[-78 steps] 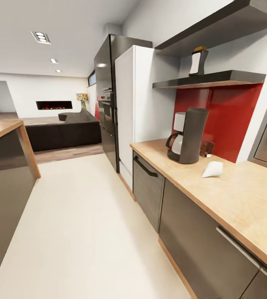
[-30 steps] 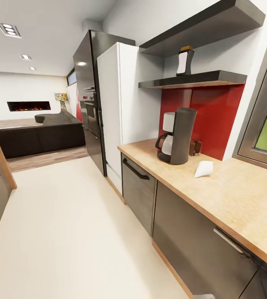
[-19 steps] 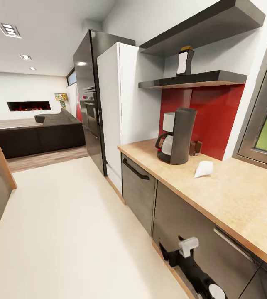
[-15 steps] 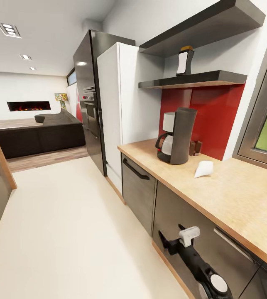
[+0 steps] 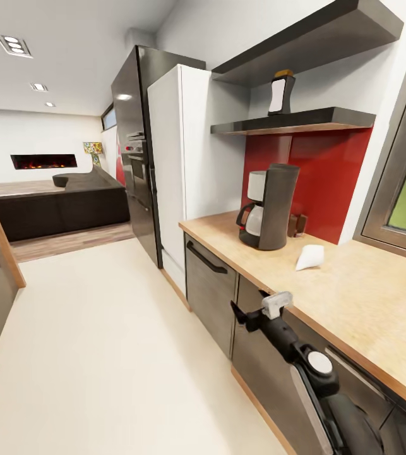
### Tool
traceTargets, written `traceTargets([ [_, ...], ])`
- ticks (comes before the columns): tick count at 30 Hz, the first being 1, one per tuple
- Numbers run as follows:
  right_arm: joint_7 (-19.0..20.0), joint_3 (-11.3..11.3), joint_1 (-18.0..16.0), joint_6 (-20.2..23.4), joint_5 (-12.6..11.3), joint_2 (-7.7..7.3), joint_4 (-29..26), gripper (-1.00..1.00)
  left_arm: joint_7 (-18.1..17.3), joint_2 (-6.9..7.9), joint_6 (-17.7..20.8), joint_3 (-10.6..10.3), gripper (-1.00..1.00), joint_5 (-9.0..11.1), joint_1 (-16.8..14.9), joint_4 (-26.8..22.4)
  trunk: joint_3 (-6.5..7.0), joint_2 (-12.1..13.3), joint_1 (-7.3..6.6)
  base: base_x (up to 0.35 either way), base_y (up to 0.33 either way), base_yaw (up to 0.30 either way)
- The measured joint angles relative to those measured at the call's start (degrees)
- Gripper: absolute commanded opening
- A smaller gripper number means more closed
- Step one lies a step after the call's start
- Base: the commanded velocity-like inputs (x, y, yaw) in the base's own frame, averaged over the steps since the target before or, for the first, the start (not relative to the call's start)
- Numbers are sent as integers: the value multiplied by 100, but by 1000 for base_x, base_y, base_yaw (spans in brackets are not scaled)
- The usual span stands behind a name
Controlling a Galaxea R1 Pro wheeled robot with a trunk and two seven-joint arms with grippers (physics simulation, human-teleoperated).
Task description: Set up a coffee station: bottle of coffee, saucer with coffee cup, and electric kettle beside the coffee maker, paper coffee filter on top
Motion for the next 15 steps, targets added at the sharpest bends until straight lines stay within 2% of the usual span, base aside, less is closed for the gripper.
traceTargets([
  [1, 0, 1, -73, 49, 1, 0, -2, 100, 0, 0, 0, 0, 100, 0, 0, 1, 0, 0, 0, 0, 0, 0],
  [2, 0, -7, -359, 307, 3, -9, -6, 100, 0, 0, 0, 0, 100, 0, 0, 2, 1, 0, 0, 0, 0, 0],
  [5, -4, -40, -774, 660, 13, -56, -7, 100, 0, 0, 0, 0, 100, 2, 0, -3, 0, 0, 0, 0, 0, 0],
  [6, -9, -138, -1005, 875, 18, -102, -8, 100, 0, 0, 0, 0, 100, 1, 0, -5, 1, 0, 0, 0, 0, 0],
  [7, -8, -432, -1274, 1170, 30, -238, -9, 100, 0, 0, 0, 1, 100, 0, 1, -11, 1, 0, 0, 0, 0, 0],
  [8, -19, -887, -1527, 1452, 34, -400, -9, 100, 0, 0, 0, 1, 100, 0, 1, -13, 1, 0, 0, 0, 0, 0],
  [9, -16, -1034, -1597, 1518, 27, -458, -9, 100, 0, 0, 0, 1, 100, 0, 1, -13, 0, 0, 0, 0, 0, 0],
  [10, -15, -1117, -1651, 1572, 26, -522, -9, 100, 0, 0, 0, 1, 100, 0, 1, -13, 0, 0, 0, 0, 0, 0],
  [11, -13, -1228, -1746, 1661, 33, -684, -9, 100, 0, 0, 0, 1, 100, 0, 1, -14, 0, 0, 0, 0, 0, 0],
  [12, -12, -1276, -1793, 1705, 27, -785, -8, 100, 0, 0, 0, 1, 100, 0, 1, -14, 0, 0, 0, 0, 0, 0],
  [14, -11, -1378, -1956, 1878, 30, -1208, -1, 100, 0, 0, 0, 1, 100, 0, 1, -14, 0, 0, 0, 0, 0, 0],
  [15, -8, -1395, -1991, 1922, 24, -1318, 3, 100, 0, 0, 0, 1, 100, 0, 1, -14, 0, 0, 0, 0, 0, 0],
])
